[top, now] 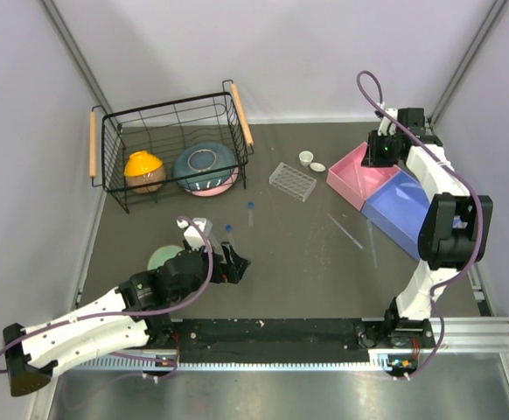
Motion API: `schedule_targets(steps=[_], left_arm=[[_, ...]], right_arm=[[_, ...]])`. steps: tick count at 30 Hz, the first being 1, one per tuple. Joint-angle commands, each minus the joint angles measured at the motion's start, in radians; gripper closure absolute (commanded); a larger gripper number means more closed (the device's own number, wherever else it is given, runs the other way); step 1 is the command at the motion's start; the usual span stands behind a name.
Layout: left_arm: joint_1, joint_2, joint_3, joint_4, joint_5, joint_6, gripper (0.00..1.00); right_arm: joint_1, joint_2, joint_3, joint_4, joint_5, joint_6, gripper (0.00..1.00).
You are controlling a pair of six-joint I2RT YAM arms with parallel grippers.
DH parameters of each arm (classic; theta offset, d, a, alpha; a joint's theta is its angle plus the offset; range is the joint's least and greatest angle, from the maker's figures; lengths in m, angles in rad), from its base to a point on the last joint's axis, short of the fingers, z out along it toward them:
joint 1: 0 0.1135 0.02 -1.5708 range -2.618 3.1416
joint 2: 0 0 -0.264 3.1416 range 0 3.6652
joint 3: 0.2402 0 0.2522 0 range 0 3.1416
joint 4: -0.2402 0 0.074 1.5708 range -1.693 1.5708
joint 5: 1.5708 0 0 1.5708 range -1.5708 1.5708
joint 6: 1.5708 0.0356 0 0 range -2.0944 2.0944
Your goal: Organize the chemistry lab equipment
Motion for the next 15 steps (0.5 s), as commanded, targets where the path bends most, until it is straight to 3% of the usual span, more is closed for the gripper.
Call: schedule_targets(steps=[1, 10, 15], left_arm=[[0.002, -0.002, 0.010, 0.038, -0.010, -0.005, 0.01], [0.002, -0.039, -0.001, 0.024, -0.013, -0.018, 0.01], [0.001, -0.065, -0.018, 0.020, -0.019, -0.028, 0.01]], right_arm=[[-0.012, -0.002, 0.047, 0.002, 0.009, -0.002, 0.71], [-0.035, -0.126, -0.049, -0.005, -0.024, -0.025, 0.68], [-0.035, -0.261, -0.157, -0.057, -0.217, -0.166, 0.64]])
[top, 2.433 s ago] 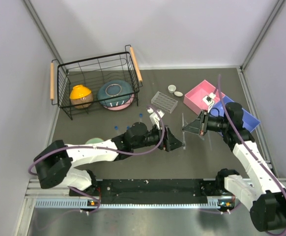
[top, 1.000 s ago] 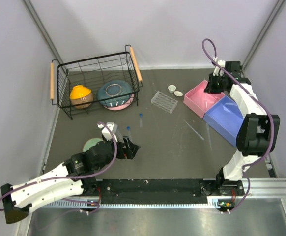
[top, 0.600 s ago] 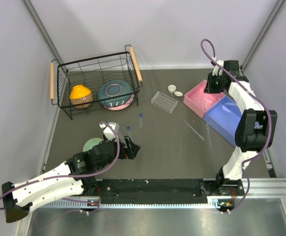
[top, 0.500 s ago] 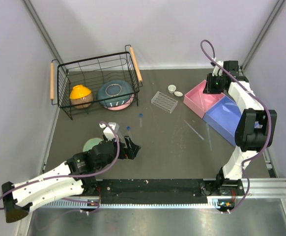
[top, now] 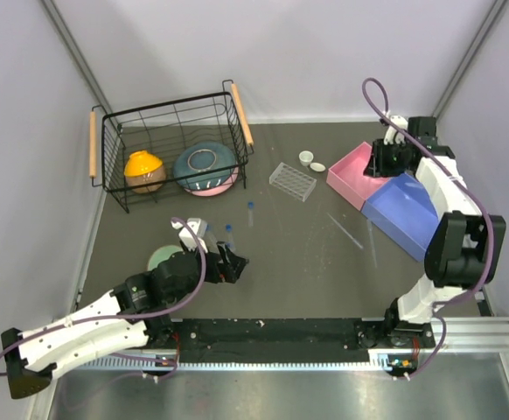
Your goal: Organize the chemistry lab equipment
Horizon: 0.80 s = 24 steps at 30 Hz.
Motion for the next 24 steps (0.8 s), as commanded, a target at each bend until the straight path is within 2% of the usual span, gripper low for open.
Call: schedule_targets(steps=[1, 5, 10, 13, 18, 24], left_arm=[[0.002, -0.030, -0.018, 0.023, -0.019, -0.017, 0.01], [0.002, -0.046, -0.029, 0.021, -0.027, -0.026, 0.01], [0.002, -0.058, -0.040, 0.024, -0.027, -0.037, 0.01], [0.002, -0.064, -0.044, 0.023, -0.024, -0.043, 0.01], [0.001, -0.072, -0.049, 0.019, -0.023, -0.051, 0.01], [0.002, -0.078, -0.056, 0.023, -0.026, -0.057, 0.01]], right_arm=[[-0.001, -0.181, -0.100, -0.038, -0.194, -0.143, 0.64], [-0.001, -0.317, -0.202, -0.061, -0.285, -0.204, 0.63], [-0.001, -0.394, -0.297, -0.138, -0.392, -0.298, 0.62], [-0.001, -0.422, -0.332, -0.172, -0.406, -0.344, 0.61], [0.007, -0.445, -0.383, -0.235, -0.391, -0.404, 0.58], [0.039, -0.482, -0.459, -0.239, -0.249, -0.448, 0.57]])
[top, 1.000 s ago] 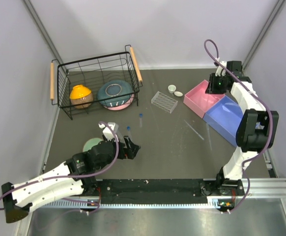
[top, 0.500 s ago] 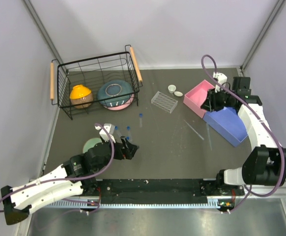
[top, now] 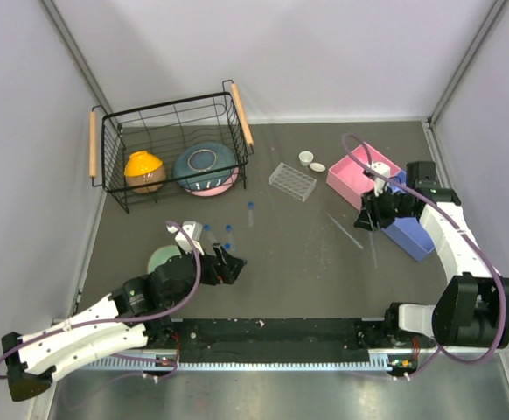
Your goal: Organize the chemistry lab equipment
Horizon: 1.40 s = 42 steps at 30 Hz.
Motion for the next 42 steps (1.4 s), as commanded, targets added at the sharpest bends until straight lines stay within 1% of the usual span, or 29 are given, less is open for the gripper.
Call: schedule_targets(steps=[1, 3, 4, 7, 9, 11, 16, 22, 29, 35, 38, 40, 41, 42], left_arm=[[0.001, -0.009, -0.011, 0.027, -0.015, -0.009, 0.01], [0.002, -0.006, -0.013, 0.029, -0.015, -0.009, 0.01], [0.002, -0.006, -0.013, 0.032, -0.013, -0.011, 0.01], [0.002, -0.003, -0.016, 0.035, -0.012, -0.012, 0.01], [0.002, -0.004, -0.017, 0.035, -0.010, -0.014, 0.01], [0.001, -0.003, -0.017, 0.035, -0.010, -0.014, 0.01], [0.002, -0.007, -0.017, 0.029, -0.013, -0.015, 0.01], [0.002, -0.007, -0.020, 0.028, -0.018, -0.020, 0.01], [0.002, -0.009, -0.022, 0.024, -0.021, -0.021, 0.01], [0.002, -0.012, -0.025, 0.027, -0.023, -0.023, 0.01], [0.002, -0.012, -0.025, 0.028, -0.023, -0.021, 0.01], [0.002, -0.012, -0.025, 0.028, -0.023, -0.021, 0.01], [0.002, -0.012, -0.025, 0.029, -0.023, -0.021, 0.01], [0.001, -0.013, -0.025, 0.029, -0.023, -0.021, 0.01]], right_arm=[[0.038, -0.052, -0.046, -0.014, 0.121, -0.069, 0.57], [0.047, -0.057, -0.075, -0.004, 0.167, -0.066, 0.56], [0.055, -0.058, -0.085, 0.020, 0.218, -0.054, 0.56], [0.055, -0.066, -0.132, 0.075, 0.295, -0.031, 0.56], [0.055, -0.066, -0.163, 0.101, 0.325, -0.019, 0.56], [0.084, -0.060, -0.180, 0.143, 0.367, -0.004, 0.56], [0.088, -0.005, -0.227, 0.227, 0.485, 0.052, 0.56], [0.090, 0.069, -0.232, 0.279, 0.549, 0.092, 0.56], [0.090, 0.147, -0.226, 0.283, 0.554, 0.115, 0.57], [0.090, 0.173, -0.226, 0.276, 0.553, 0.124, 0.65], [0.090, 0.196, -0.223, 0.269, 0.559, 0.127, 0.72], [0.090, 0.207, -0.220, 0.266, 0.560, 0.130, 0.75], [0.090, 0.209, -0.220, 0.263, 0.560, 0.133, 0.78], [0.088, 0.212, -0.217, 0.263, 0.563, 0.136, 0.79]])
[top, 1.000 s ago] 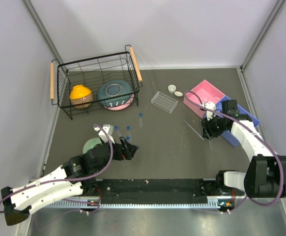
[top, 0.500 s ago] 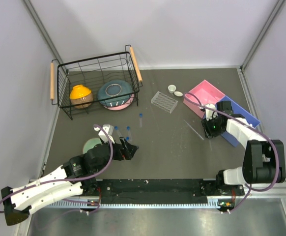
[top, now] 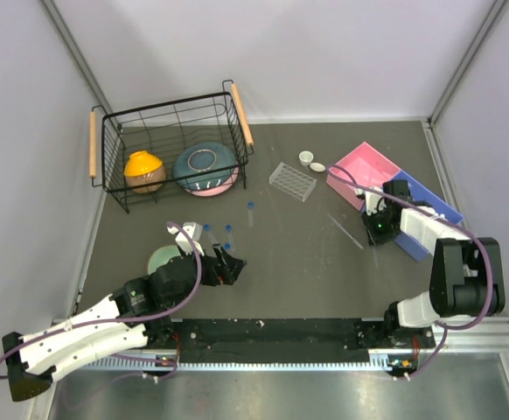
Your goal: Organize the chemistry lab equipment
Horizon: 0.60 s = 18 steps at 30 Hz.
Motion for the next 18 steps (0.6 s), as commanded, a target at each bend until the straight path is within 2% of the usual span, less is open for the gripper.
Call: schedule_targets(steps=[1, 9, 18], left_arm=[[0.002, -0.013, -0.010, 0.029, -0.018, -0.005, 0.01], [0.002, -0.013, -0.011, 0.027, -0.020, -0.004, 0.01], [0.002, -0.007, -0.010, 0.029, -0.018, -0.001, 0.01]], right_arm=[[0.007, 0.039, 0.008, 0.001, 0.006, 0.022, 0.82], [0.008, 0.050, 0.014, -0.010, 0.001, 0.031, 0.98], [0.005, -0.034, 0.020, -0.016, -0.029, 0.032, 1.00]])
